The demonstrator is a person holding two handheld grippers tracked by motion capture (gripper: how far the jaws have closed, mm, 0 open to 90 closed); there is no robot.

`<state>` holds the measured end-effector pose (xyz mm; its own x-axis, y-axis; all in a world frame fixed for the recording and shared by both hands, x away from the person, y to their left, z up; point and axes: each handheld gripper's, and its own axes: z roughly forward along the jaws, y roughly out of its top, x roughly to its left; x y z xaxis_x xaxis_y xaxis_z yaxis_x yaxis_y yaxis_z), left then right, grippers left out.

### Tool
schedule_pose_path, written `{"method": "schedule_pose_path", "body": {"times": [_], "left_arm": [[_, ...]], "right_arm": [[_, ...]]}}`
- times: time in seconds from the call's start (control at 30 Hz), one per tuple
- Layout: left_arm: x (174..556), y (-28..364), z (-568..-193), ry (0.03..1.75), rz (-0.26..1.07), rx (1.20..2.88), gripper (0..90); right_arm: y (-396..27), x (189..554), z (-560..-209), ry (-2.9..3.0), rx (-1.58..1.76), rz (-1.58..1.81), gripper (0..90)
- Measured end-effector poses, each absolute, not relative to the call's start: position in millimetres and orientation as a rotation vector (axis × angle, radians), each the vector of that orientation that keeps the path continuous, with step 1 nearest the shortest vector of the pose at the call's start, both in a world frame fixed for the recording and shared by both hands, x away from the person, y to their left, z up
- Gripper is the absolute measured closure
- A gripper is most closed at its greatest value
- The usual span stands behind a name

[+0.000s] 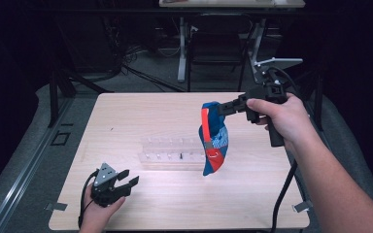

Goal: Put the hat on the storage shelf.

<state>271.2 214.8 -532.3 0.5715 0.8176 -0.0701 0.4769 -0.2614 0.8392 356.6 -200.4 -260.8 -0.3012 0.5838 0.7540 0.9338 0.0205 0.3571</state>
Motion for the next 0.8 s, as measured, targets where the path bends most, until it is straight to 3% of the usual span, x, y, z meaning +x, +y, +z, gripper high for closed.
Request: {"method": "schedule_pose_path", "body": {"times": [0.8], "left_arm": [[276.2, 165.1, -483.3, 0.840, 0.486, 1.907, 52.4]], "right_arm": [[-168.6, 386.3, -256.1, -1.874, -1.538, -1.243, 89.4]]}}
